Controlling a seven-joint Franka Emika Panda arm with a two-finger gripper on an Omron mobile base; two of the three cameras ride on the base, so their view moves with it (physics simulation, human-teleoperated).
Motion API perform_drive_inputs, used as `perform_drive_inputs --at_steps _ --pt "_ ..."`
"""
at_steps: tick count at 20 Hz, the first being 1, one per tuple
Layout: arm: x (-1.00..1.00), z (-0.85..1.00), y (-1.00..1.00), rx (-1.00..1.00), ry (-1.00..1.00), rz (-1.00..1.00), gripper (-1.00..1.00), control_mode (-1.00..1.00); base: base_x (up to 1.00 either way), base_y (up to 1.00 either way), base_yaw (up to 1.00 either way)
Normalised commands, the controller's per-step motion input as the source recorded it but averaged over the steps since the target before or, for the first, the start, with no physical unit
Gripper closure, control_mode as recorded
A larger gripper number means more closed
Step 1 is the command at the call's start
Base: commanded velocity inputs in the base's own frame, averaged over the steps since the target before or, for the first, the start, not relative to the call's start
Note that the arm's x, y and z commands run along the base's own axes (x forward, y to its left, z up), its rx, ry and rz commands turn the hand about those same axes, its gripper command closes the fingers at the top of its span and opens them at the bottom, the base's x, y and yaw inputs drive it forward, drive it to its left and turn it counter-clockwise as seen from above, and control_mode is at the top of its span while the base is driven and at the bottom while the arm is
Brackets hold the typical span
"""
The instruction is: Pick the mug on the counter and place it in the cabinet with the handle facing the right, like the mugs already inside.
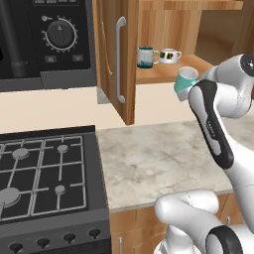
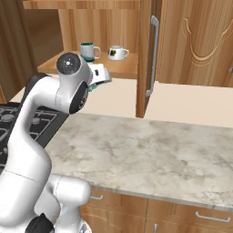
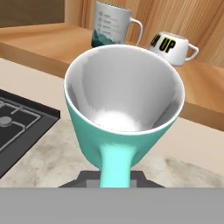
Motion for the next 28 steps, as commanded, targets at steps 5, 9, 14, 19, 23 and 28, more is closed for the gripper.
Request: perform_drive_inputs --at_steps 5,9,14,19,23,28 --pt "0.35 0.05 0.06 0.00 0.00 0.04 1.00 -1.00 0.00 0.00 0.00" --pt "0.52 0.01 0.08 0.00 0.00 0.00 1.00 -1.00 0.00 0.00 0.00" --pt "0.36 0.25 0.01 0.00 0.00 0.00 1.00 -1.00 0.00 0.00 0.00" --pt "0.44 0.18 0.00 0.00 0.00 0.04 1.00 -1.00 0.00 0.00 0.00" --pt "0.48 0.00 0.00 0.00 0.01 0.11 1.00 -1.00 0.00 0.00 0.00" --pt "0.36 0.00 0.00 0.00 0.01 0.16 1.00 -1.00 0.00 0.00 0.00"
